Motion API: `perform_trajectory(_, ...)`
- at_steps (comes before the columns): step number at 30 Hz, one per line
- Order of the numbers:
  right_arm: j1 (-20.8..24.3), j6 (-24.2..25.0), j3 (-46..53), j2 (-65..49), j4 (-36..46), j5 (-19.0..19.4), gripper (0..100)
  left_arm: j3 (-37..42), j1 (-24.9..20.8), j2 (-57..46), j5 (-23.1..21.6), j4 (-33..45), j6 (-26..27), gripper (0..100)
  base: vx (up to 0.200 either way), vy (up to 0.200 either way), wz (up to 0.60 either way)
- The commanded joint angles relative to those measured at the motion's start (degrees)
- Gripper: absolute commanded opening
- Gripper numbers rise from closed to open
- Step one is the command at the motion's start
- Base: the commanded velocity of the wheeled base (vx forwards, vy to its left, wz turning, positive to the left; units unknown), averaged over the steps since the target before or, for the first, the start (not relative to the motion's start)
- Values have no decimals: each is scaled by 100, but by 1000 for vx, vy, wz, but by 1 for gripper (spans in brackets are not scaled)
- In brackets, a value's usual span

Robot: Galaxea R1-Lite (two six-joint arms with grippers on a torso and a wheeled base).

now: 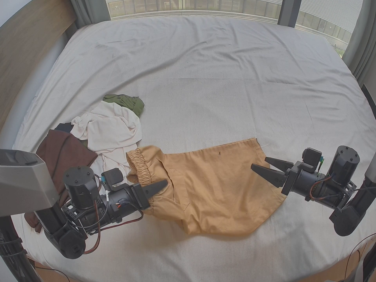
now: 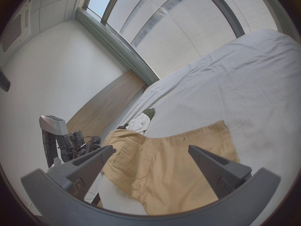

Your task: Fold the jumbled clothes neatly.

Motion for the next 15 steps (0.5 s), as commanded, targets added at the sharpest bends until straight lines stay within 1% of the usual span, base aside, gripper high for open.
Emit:
perform_trajectory(1, -206, 11, -42, -171, 8, 25, 100, -353, -242, 30, -1, -4, -18, 0, 0, 0, 0)
perform_trajectory(5, -232, 20, -51, -215, 8, 25, 100, -608, -321, 162, -10, -4, -18, 0, 0, 0, 0)
perform_trajectory(7, -259, 20, -68, -224, 8, 16, 100, -863, -453, 329, 52, -4, 17, 0, 0, 0, 0)
perform_trajectory(15, -390, 38, -279, -215, 8, 7, 100, -1092, -796, 364, 105, 14, -71, 0, 0, 0, 0)
